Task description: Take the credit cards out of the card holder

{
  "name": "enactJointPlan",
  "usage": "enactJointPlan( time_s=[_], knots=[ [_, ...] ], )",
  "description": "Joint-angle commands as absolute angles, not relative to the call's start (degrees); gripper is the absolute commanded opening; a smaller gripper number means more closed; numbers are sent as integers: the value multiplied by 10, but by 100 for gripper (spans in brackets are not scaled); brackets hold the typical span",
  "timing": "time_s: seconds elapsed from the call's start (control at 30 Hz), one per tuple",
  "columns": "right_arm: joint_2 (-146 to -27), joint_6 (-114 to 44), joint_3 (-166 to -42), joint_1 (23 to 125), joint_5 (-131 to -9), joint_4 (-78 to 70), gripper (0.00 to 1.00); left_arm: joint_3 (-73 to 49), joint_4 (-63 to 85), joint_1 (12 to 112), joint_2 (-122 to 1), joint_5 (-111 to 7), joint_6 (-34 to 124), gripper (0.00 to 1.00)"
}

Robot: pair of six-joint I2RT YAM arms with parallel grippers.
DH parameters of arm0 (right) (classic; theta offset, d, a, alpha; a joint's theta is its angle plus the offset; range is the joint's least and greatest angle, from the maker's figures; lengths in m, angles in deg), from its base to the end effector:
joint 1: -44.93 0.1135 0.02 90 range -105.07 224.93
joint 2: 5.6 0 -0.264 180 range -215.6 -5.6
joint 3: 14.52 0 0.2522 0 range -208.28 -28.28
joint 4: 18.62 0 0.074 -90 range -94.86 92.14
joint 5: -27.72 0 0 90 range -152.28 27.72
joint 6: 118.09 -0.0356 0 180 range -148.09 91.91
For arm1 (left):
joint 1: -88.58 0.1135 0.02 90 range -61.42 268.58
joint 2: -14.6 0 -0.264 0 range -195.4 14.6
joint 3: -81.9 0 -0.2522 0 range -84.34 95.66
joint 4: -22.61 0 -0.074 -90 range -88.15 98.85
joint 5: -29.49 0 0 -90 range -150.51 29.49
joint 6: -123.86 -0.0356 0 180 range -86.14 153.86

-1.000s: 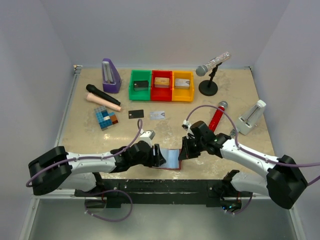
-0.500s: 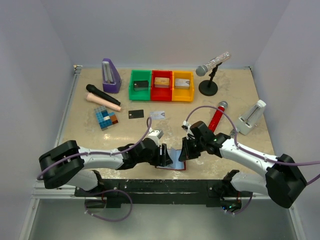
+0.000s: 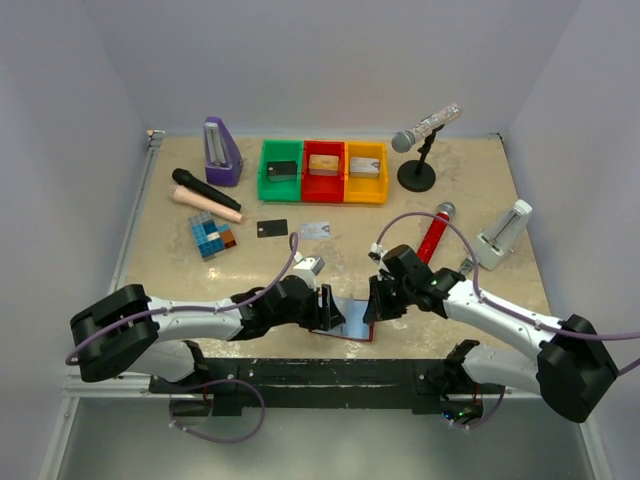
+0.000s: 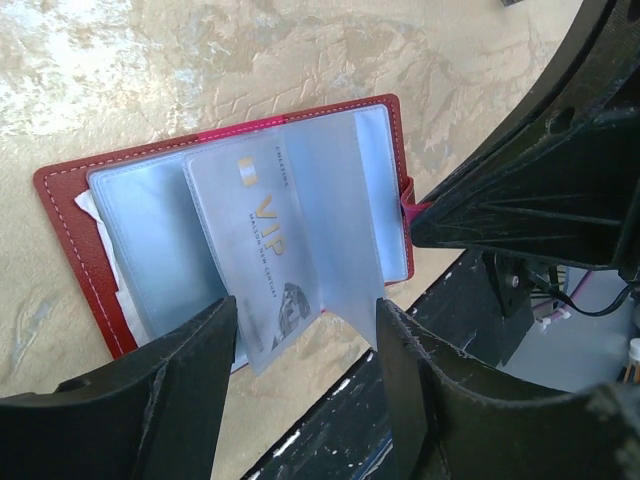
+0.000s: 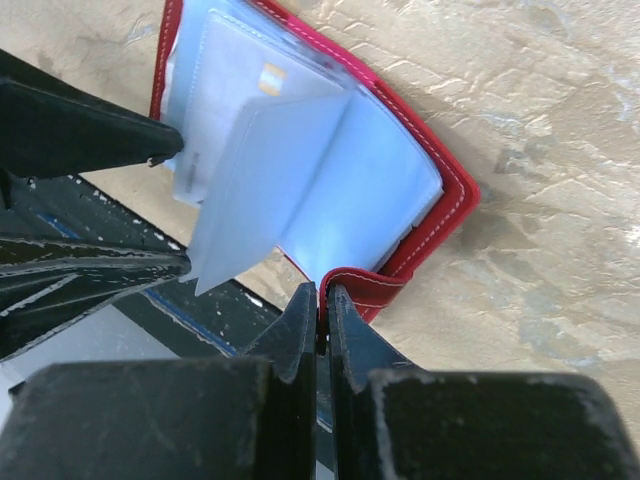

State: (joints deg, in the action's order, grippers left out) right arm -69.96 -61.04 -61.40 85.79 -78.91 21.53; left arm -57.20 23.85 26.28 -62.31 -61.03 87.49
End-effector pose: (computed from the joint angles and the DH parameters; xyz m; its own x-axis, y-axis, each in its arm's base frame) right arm 0.1478 0.1413 0.1844 -0.9400 -0.1240 -0.3178 -0.2758 0.8245 0.4940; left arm 0.1185 -0.2250 0.1599 -0.8673 -0.0802 -0.4913 0.3095 0.6861 -0.6584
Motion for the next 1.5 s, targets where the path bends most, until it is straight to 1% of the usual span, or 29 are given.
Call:
enactJointPlan(
  time_s=[0.0, 0.23, 0.27, 0.3, 0.4, 0.43, 0.5, 0.57, 0.67, 1.0, 1.13, 1.23, 1.33, 1.47],
  knots=[
    [-687, -610, -610, 860, -759, 219, 0, -578, 241, 261, -612, -633, 882, 62],
    [-677, -617, -603, 861, -750, 222, 0, -546, 217, 261, -635, -622, 859, 61],
    [-671, -618, -602, 861, -749, 224, 3, -542, 215, 261, -637, -619, 858, 61],
    [-667, -618, -602, 861, -747, 226, 9, -538, 214, 261, -640, -617, 855, 61],
    [-650, -620, -604, 861, -736, 241, 32, -531, 213, 261, -644, -613, 853, 61],
    [-641, -621, -605, 860, -732, 248, 39, -531, 214, 261, -645, -611, 851, 62],
    [-627, -622, -608, 860, -725, 256, 46, -527, 213, 261, -645, -610, 848, 62],
    [-619, -622, -611, 861, -717, 266, 50, -523, 211, 261, -643, -609, 843, 62],
    [-616, -621, -613, 861, -715, 269, 52, -511, 205, 261, -641, -608, 834, 62],
    [-624, -629, -609, 861, -727, 250, 53, -489, 220, 259, -659, -565, 823, 62],
    [-619, -637, -609, 861, -712, 255, 54, -481, 232, 257, -662, -552, 821, 62],
    [-595, -645, -607, 860, -690, 269, 54, -477, 229, 257, -657, -552, 819, 62],
    [-563, -650, -611, 861, -634, 298, 54, -479, 226, 257, -655, -555, 819, 61],
    [-506, -655, -618, 860, -611, 321, 54, -492, 230, 257, -655, -564, 828, 61]
  ],
)
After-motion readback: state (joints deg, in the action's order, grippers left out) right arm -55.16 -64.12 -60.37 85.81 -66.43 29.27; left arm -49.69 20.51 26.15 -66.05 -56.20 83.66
